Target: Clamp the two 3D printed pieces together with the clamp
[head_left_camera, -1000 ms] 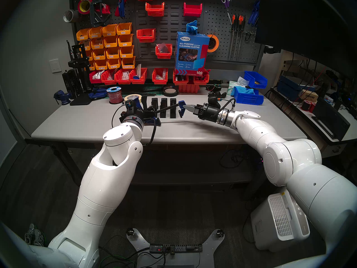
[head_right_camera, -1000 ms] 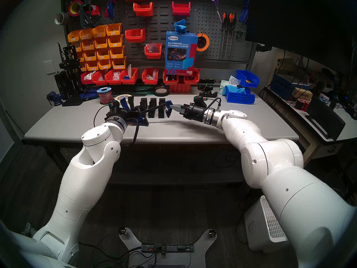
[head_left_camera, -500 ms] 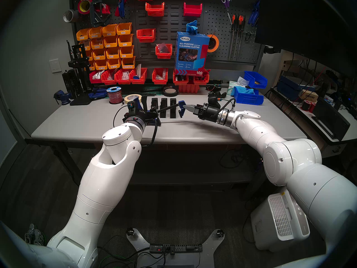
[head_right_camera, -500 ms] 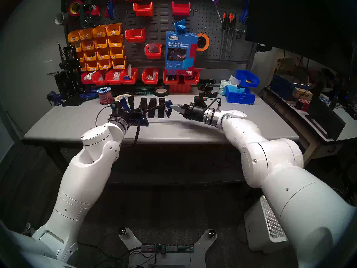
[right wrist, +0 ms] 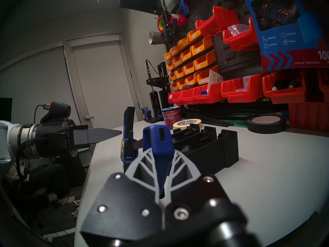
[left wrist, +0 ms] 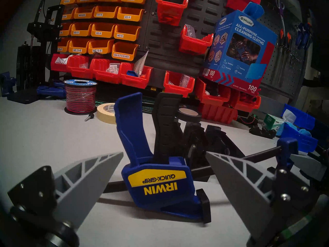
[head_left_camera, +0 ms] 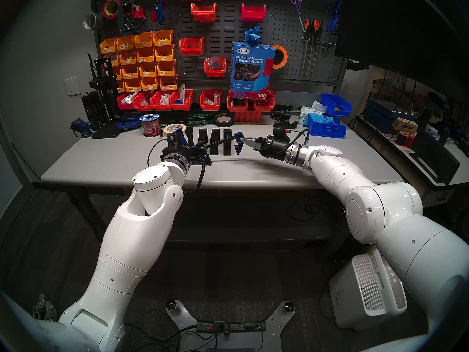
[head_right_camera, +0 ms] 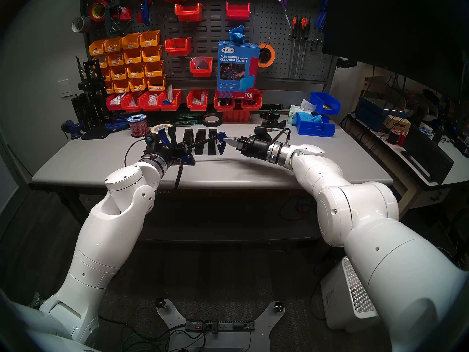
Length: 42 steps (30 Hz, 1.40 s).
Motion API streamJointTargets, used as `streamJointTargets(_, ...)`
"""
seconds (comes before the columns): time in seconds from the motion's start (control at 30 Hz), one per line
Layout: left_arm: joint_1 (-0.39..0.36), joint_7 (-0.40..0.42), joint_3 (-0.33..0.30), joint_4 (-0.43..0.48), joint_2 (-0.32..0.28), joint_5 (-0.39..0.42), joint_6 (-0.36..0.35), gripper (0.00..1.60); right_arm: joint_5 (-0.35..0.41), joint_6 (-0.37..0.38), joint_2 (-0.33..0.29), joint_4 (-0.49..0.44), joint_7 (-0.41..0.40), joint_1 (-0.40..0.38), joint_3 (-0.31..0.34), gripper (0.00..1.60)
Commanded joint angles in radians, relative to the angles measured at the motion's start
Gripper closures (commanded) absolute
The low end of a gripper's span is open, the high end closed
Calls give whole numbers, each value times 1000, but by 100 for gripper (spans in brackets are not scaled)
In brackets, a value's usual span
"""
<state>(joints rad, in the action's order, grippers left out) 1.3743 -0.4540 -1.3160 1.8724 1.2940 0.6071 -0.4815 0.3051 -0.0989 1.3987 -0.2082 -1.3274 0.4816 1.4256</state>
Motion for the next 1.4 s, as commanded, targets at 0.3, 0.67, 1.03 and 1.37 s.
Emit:
streamJointTargets(0.3, -49, 4, 0, 10, 7, -16, 12, 0, 7, 0, 0, -21, -1, -51, 10, 160)
streamJointTargets(0.67, -62, 30, -12, -17, 17, -3, 12, 0, 6, -1, 0, -19, -2, -52, 11, 160)
streamJointTargets(1.03, -74, 41, -17, -41, 21, -3, 14, 0, 5, -2, 0, -17, -2, -53, 12, 160)
streamJointTargets(1.37, -85, 48, -18, -59, 21, -9, 16, 0, 4, -3, 1, -15, -3, -54, 13, 160)
